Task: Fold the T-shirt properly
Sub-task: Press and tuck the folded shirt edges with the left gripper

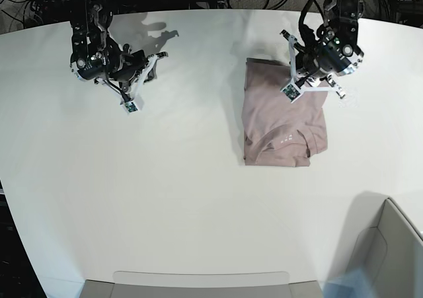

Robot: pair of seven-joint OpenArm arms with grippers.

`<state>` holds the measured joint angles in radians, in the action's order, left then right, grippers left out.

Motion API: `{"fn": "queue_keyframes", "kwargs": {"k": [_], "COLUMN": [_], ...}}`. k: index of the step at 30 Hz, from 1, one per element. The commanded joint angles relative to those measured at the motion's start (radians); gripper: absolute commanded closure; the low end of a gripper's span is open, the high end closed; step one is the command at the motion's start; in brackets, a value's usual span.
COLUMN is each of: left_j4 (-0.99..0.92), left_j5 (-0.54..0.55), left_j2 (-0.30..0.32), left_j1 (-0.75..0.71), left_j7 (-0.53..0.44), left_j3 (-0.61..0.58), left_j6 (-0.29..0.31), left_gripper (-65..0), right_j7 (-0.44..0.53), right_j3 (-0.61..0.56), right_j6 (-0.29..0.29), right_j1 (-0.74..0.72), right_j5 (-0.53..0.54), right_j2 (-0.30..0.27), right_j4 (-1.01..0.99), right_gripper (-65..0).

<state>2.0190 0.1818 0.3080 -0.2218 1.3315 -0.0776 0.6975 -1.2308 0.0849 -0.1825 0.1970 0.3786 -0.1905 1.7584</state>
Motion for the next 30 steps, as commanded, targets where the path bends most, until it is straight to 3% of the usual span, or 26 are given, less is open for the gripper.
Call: {"fn": "queue_keyframes", "kwargs": {"k": [1, 5, 11, 14, 19, 26, 30], "left_j4": [0.027, 0.024, -0.001, -0.019, -0.152, -0.447, -0.525], "left_j5": [0.003, 0.028, 0.029, 0.028, 0.028, -0.041, -0.113], "left_j2": [0.006, -0.013, -0.146, -0.181, -0.183, -0.151, -0.132], "left_j1": [-0.003, 0.026, 0.098, 0.143, 0.187, 0.19, 0.198], "left_j7": [-0.011, -0.011, -0.014, -0.014, -0.036, -0.258, -0.318], "left_j3": [0.006, 0.015, 0.072, 0.083, 0.078, 0.083, 0.117], "left_j6": [0.001, 0.001, 0.001, 0.001, 0.001, 0.001, 0.001], "left_gripper": [0.0, 0.0, 0.0, 0.0, 0.0, 0.0, 0.0], "right_j7": [0.01, 0.01, 0.01, 0.01, 0.01, 0.01, 0.01], "right_j3": [0.003, 0.003, 0.005, 0.003, 0.005, 0.006, 0.006], "right_j6": [-0.005, -0.004, -0.004, -0.004, -0.004, -0.004, -0.004], "right_j1": [-0.009, -0.009, -0.003, -0.001, 0.005, 0.005, 0.003], "right_j5": [0.009, 0.009, 0.009, 0.009, 0.009, 0.009, 0.009], "right_j2": [-0.007, -0.007, -0.007, -0.007, -0.007, -0.008, -0.007], "right_j4": [0.013, 0.013, 0.013, 0.013, 0.013, 0.013, 0.013], "right_gripper": [0.0, 0.0, 0.0, 0.0, 0.0, 0.0, 0.0]}}
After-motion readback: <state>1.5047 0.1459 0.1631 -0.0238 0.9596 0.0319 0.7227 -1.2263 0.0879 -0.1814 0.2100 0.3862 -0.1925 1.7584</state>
